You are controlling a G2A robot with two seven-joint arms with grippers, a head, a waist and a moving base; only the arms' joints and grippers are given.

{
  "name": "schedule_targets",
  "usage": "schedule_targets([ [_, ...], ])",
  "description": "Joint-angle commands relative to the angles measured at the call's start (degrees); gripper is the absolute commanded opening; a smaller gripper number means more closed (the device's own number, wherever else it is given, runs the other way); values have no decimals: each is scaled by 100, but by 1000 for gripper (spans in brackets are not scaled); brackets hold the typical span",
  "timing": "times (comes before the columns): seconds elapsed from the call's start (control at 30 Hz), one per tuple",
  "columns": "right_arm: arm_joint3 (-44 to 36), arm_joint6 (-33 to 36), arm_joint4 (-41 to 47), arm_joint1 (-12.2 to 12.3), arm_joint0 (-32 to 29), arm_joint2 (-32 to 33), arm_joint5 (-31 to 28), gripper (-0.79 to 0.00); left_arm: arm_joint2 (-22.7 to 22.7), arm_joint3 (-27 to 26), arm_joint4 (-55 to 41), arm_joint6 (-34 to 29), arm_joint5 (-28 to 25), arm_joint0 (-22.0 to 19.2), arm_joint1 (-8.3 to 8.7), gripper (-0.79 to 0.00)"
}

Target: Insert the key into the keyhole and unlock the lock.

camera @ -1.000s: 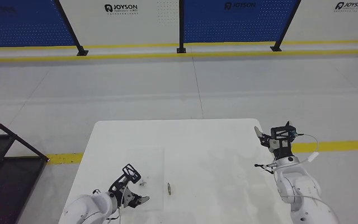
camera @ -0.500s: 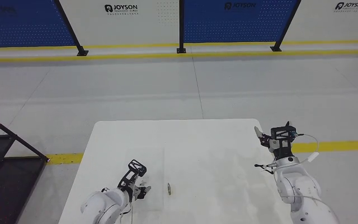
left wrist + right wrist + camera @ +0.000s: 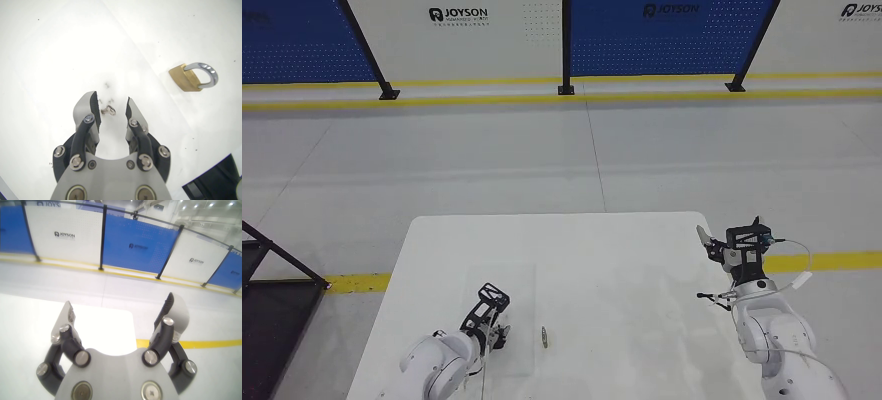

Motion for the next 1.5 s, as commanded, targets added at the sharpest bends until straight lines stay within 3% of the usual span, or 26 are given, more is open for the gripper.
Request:
schedule_targets([
  [0.0,0,0,0,0,0,0,0,0,47,61,8,-13,32,-51,-5,-468],
  [0.23,0,0,0,0,0,0,0,0,108,122,80,-17,150,-127,-8,-505],
  [0.67,0,0,0,0,0,0,0,0,-28,-80,172,9,130,112,41,-576],
  [0.97,0,0,0,0,0,0,0,0,-59,-143,165,-13,147,119,55,-782],
  [1.47,0,0,0,0,0,0,0,0,-316,-588,-135,41,-10,395,107,-785],
])
